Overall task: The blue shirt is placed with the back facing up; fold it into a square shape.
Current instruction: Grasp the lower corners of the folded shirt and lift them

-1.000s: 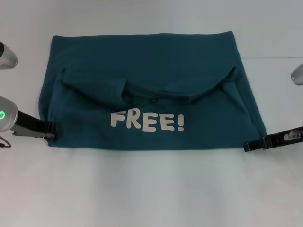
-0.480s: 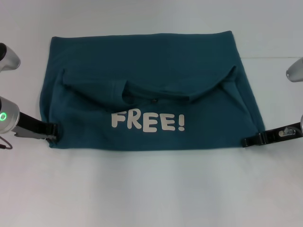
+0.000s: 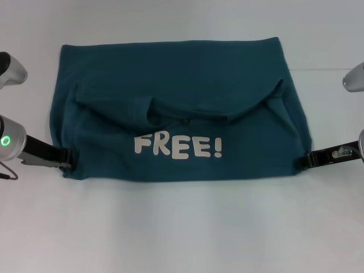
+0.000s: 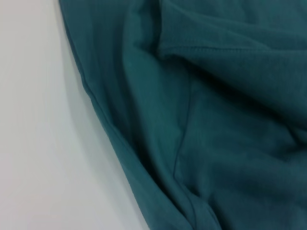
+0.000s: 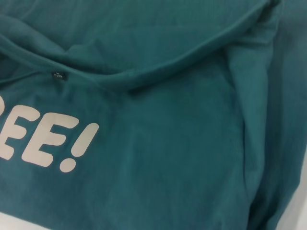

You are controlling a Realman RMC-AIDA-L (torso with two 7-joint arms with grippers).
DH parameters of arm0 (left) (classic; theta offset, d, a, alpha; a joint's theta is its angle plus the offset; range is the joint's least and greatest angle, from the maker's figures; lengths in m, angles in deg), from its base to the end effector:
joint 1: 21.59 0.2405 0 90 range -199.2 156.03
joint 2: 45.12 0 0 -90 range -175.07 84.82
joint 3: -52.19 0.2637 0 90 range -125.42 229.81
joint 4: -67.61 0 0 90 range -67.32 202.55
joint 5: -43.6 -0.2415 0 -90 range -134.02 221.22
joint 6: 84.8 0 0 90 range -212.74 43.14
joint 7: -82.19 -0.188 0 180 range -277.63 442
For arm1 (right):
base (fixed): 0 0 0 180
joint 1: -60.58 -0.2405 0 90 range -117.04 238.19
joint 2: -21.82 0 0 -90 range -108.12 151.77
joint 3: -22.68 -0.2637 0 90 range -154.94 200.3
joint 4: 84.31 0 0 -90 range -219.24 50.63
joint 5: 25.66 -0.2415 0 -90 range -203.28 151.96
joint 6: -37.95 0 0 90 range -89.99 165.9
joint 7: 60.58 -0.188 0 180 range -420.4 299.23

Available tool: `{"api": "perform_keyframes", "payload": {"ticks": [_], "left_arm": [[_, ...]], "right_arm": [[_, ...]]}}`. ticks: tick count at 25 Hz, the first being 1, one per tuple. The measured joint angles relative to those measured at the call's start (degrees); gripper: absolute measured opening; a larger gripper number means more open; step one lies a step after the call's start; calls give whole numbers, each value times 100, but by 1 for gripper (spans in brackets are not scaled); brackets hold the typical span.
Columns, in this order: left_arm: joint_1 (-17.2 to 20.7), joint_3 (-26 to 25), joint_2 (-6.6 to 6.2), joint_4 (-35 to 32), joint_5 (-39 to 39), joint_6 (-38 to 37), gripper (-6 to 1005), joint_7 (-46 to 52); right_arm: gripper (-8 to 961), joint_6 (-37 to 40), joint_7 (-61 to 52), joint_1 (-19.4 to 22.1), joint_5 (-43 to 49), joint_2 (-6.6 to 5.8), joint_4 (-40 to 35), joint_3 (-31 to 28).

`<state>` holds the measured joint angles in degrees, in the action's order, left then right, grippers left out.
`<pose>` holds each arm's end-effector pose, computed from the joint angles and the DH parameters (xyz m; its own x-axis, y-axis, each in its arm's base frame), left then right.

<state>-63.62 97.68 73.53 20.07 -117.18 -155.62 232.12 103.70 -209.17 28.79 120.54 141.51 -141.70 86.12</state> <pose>-0.3185 0.4484 -0.0120 0.3273 0.9230 0.2022 0.8412 -0.1871 -0.5074 0.2975 0.4363 -0.0342 0.4717 -0.8523 -0.2261 -0.8128 -0.3209 -0.4862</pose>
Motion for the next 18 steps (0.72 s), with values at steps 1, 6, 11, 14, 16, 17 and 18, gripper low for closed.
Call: {"api": "perform_keyframes", "payload": {"ticks": [1,6,11,14,16,17,18], "left_arm": [[1,-6,0,0,4,-1,51,-4],[15,-12,3,8,44,-2,52,-52],[49,-16,-24,-14,73,-74,52,-66],[84,-28,-67,-109,79,-347,52,-88],[125,-61,-101,-261,80,-625,52,-108],[139,-82,-116,-335,75,-777,52,-119],[155,-107,-131,-414,64,-973,52,-132]], "right_arm": [[367,3,17,-6,2,-2,3,0],[147,71,146,-7,2,-2,8,-16],[98,286,349,28,9,-4,-63,-32],[96,638,491,99,45,-29,-286,-37],[98,1022,625,171,53,-62,-534,-42],[99,1217,678,208,54,-75,-666,-42],[99,1413,735,246,59,-91,-798,-44]]}}
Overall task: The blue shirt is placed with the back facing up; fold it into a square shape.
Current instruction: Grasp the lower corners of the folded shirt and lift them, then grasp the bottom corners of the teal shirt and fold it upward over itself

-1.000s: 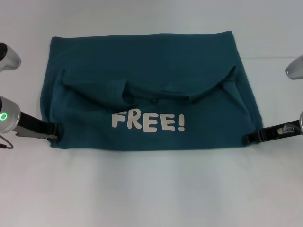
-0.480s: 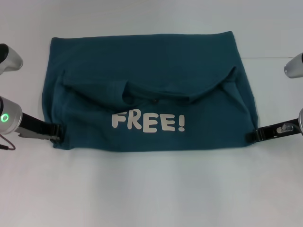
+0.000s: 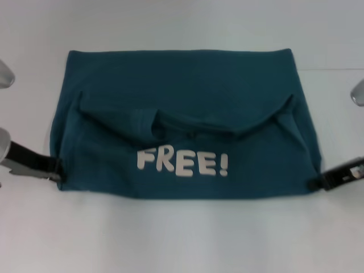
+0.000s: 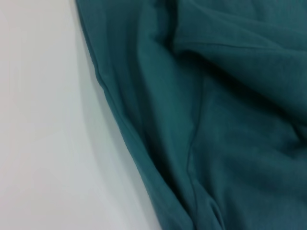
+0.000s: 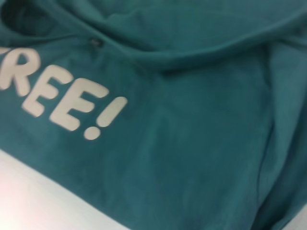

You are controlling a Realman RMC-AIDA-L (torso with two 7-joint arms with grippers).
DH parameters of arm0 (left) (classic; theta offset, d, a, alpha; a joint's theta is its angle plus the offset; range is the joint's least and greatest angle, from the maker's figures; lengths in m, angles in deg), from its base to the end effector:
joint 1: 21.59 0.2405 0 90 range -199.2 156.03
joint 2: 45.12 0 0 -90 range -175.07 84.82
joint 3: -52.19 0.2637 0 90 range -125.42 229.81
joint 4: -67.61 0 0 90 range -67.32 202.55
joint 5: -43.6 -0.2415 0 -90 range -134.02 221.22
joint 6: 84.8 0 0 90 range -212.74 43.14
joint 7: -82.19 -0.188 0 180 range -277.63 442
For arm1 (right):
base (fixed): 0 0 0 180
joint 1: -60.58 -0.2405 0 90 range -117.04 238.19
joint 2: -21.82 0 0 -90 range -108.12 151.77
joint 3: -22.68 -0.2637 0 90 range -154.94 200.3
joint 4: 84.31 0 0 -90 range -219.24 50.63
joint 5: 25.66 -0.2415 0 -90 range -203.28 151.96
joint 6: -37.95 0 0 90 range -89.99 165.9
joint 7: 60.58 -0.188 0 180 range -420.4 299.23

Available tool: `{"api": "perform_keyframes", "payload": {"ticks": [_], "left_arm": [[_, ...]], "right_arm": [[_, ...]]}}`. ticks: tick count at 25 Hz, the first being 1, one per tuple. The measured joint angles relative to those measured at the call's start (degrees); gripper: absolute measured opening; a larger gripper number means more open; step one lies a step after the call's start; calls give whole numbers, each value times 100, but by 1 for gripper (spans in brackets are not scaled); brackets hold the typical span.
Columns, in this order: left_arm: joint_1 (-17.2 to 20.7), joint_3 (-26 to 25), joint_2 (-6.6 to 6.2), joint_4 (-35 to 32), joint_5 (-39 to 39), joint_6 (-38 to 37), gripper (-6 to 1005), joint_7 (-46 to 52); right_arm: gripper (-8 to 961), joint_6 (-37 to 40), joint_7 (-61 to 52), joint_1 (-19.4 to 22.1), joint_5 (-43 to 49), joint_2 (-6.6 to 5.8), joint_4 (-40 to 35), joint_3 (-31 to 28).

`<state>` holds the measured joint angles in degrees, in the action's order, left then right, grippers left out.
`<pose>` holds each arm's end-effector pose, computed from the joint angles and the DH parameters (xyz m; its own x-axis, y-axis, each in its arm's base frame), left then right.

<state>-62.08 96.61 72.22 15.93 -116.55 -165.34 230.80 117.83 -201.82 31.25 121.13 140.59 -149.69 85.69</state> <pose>-0.3185 0.4282 0.0068 0.2989 0.9444 0.1371 0.8594 -0.2039 -0.4689 0.2905 0.4052 -0.0148 0.5596 -0.8273 -0.0492 -0.7504 -0.4806 -0.4538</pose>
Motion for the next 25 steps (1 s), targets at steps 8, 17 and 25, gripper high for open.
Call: {"api": "perform_keyframes", "payload": {"ticks": [8,17,25], "left_arm": [[328,-68,-54,-571,-30,-1406,53,-57],[653,-64,73,-910,-10,-2395,53,-229],[927,-61,221,-1266,17,-3268,52,-472]], "right_arm": [[107,1430,354,211,344,-17,-821,-63],[115,2588,1139,207,489,58,-872,-46],[122,2978,1291,282,616,83,-877,88]]}}
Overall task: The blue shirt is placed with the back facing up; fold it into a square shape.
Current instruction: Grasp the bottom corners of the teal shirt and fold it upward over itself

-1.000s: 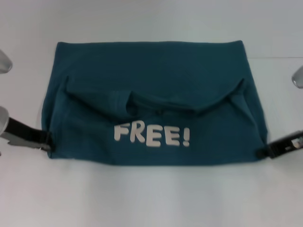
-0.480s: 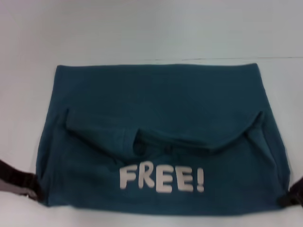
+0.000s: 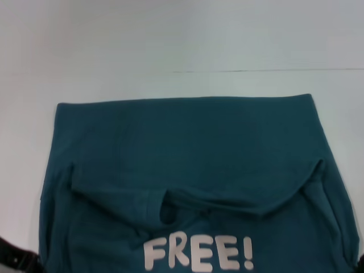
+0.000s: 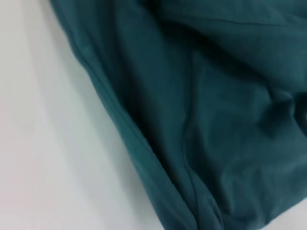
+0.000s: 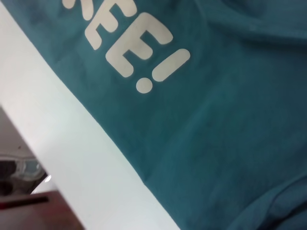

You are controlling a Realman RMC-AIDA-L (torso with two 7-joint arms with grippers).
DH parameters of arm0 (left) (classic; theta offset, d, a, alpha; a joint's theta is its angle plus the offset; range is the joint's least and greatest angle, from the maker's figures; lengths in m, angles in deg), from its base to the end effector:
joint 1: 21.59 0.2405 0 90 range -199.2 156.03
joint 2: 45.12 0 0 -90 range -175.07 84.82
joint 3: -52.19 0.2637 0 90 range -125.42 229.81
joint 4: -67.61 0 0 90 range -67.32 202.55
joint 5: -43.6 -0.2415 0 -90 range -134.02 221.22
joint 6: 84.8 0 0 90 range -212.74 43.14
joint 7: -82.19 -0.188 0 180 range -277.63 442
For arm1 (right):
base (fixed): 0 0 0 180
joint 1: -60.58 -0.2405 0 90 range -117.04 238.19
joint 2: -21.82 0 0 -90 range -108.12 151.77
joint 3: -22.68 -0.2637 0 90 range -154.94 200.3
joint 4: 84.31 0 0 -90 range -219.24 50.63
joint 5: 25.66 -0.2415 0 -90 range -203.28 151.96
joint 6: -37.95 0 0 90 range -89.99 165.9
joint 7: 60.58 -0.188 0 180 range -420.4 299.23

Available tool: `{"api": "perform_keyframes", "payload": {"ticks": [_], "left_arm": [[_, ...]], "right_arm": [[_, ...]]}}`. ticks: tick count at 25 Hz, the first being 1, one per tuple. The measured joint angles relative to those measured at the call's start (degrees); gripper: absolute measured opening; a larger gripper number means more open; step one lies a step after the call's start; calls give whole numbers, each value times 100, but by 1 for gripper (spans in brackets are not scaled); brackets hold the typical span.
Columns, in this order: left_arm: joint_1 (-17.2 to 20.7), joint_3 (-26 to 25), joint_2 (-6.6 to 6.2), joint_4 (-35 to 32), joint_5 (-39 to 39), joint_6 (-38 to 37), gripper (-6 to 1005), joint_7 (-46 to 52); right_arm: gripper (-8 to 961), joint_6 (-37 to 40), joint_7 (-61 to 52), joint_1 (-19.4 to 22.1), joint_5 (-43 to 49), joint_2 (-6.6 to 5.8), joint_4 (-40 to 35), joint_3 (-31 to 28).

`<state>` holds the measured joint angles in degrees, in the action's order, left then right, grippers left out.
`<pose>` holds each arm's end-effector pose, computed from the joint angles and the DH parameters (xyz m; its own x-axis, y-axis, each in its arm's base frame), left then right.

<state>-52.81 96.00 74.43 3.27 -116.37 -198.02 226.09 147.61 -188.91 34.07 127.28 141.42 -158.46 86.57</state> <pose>-0.3151 0.3062 0.0175 0.1709 0.9632 -0.2073 0.9441 -0.2203 -0.2454 0.2868 0.3115 -0.0025 0.6003 -0.7015 0.3842 -0.6831 -0.6995 -0.2100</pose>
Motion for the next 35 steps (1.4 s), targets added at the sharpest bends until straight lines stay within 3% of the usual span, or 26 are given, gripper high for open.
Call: {"api": "perform_keyframes", "payload": {"ticks": [14,16,17,19,23,27,31,35], "left_arm": [[337,-278,127,-114,161,-411,52,-810],[283,-847,23,-111,300,-471,52,-1078],[283,-847,23,-111,300,-471,52,-1078],[204,-1269,-127,-64,542,-526,53,-1214],[54,-1878,-390,136,987,-536,53,-1388],[-83,-2204,-486,52,1355,-471,53,-1439],[-198,-2300,-597,-29,1809,-196,53,-1436],[-282,-2295,-609,-38,2124,617,51,-1427]], "right_arm": [[134,139,224,36,-22,11,266,119],[136,219,328,28,-79,-4,216,-71],[137,301,426,1,-136,-18,177,-255],[139,391,588,-57,-242,-60,129,-569],[142,407,756,-259,-539,-254,131,-1180],[146,405,807,-396,-739,-338,87,-1556],[149,383,811,-674,-836,-411,59,-2336],[153,153,644,-929,-838,-431,53,-2970]]}}
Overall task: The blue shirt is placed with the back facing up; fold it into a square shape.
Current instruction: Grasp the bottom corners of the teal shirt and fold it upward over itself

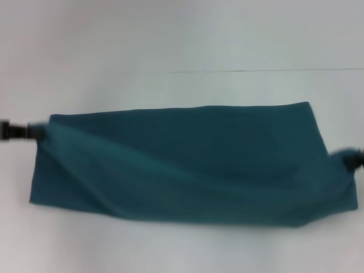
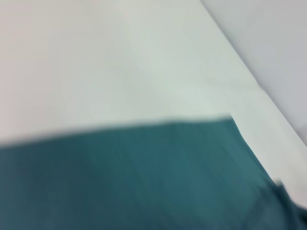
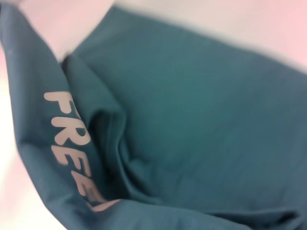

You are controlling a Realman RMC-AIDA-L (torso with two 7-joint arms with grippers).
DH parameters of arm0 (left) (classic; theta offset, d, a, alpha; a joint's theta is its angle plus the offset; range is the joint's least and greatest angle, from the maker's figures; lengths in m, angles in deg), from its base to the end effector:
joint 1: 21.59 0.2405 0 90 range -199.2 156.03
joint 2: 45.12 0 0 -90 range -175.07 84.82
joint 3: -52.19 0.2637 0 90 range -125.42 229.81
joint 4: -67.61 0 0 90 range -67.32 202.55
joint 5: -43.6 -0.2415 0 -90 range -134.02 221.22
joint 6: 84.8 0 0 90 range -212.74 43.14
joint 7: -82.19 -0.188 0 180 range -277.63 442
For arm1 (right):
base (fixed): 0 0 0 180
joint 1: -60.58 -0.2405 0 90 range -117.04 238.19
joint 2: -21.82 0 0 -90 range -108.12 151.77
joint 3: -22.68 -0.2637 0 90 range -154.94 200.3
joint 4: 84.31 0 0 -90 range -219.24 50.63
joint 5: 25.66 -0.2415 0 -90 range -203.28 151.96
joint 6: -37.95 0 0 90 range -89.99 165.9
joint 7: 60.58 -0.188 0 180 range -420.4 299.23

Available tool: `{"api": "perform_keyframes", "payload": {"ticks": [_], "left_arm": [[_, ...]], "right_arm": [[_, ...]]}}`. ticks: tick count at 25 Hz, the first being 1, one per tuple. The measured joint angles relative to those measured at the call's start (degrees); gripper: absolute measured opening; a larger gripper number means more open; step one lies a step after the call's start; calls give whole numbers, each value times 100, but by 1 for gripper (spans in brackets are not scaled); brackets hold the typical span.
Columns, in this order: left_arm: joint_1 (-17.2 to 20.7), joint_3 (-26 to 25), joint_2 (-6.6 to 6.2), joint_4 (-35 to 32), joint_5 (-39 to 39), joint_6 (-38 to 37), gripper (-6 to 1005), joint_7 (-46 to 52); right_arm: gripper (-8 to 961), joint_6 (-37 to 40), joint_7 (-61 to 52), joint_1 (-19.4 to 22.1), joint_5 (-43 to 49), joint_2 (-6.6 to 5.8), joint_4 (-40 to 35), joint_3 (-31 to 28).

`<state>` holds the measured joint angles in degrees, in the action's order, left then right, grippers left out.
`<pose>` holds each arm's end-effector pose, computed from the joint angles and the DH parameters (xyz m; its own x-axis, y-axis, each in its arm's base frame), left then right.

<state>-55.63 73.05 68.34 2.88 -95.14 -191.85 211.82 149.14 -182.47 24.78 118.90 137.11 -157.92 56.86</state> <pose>-0.2900 0.3772 0.1115 0.4273 0.8076 0.4063 0.9016 -0.4141 -0.1250 0.2555 0.3754 0.0912 0.7034 -0.7044 -0.0956 -0.7012 -0.6656 -0.2554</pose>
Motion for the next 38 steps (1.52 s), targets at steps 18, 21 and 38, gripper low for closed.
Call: {"api": "perform_keyframes", "payload": {"ticks": [18,21,38], "left_arm": [[-169,2186,603,458,-171,3674,48,278],[-183,2267,719,457,-425,4016,48,338],[-228,2338,717,1013,-686,5054,48,359]], "right_arm": [[169,-3545,-1417,-314,669,359,859,1234],[171,-4050,-1419,-408,738,376,1223,1309],[186,-5511,-1509,-703,762,400,2104,1443]]}}
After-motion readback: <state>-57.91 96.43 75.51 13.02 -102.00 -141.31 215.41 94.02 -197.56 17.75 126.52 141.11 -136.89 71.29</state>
